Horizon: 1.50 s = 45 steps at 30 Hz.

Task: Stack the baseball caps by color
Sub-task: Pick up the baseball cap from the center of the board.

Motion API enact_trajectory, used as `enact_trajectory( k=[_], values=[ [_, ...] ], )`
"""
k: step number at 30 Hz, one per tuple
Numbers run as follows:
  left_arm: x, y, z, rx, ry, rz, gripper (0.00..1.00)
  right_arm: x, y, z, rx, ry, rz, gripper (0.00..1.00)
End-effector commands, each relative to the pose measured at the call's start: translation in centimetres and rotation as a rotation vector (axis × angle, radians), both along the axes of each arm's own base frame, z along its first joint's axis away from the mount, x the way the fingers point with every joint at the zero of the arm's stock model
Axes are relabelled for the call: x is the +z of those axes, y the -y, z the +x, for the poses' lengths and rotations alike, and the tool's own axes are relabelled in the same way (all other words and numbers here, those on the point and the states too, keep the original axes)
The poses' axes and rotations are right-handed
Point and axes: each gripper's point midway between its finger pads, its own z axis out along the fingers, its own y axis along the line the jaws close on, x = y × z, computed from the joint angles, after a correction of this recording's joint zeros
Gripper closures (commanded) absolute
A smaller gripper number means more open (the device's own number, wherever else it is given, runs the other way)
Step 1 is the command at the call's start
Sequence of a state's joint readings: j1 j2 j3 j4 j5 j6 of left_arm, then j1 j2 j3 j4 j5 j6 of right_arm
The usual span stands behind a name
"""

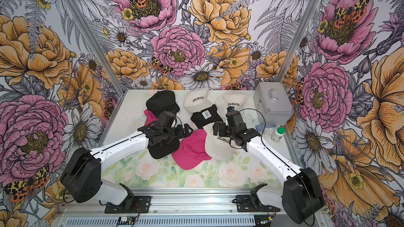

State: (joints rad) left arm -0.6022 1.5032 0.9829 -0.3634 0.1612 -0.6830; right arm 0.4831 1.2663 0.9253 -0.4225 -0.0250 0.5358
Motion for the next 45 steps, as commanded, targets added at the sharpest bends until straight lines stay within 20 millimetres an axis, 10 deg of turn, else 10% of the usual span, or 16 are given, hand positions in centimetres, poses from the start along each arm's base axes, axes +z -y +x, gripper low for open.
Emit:
enact_trajectory(
  k=[1, 10, 22, 31, 45],
  values=[
    [-0.2, 0.3, 1.2, -0.005, -0.035, -0.021, 0.01, 0.8, -3.6, -0.9, 0.006, -0.046, 0.028, 0.01],
    [-2.2, 1.8, 2.3, -0.012, -0.03, 0.019, 0.01, -4.8, -4.4, 0.1, -0.068, -0.158, 0.02, 0.01],
    [-4.5, 1.4, 0.1, -0.085, -0.119, -0.004, 0.01, -9.8, 5.5, 0.9, -0.267, -0.221, -0.168, 0.01],
    [-6.7, 2.3, -3.1, -0.125, -0.214, -0.007, 0.01, -4.8, -0.3, -0.3, 0.012, -0.124, -0.042, 0.01],
    [-7.5, 1.7, -5.1, 0.123, -0.271, -0.277, 0.01, -7.8, -5.0, -2.2, 0.239, -0.081, -0.025, 0.06]
  ],
)
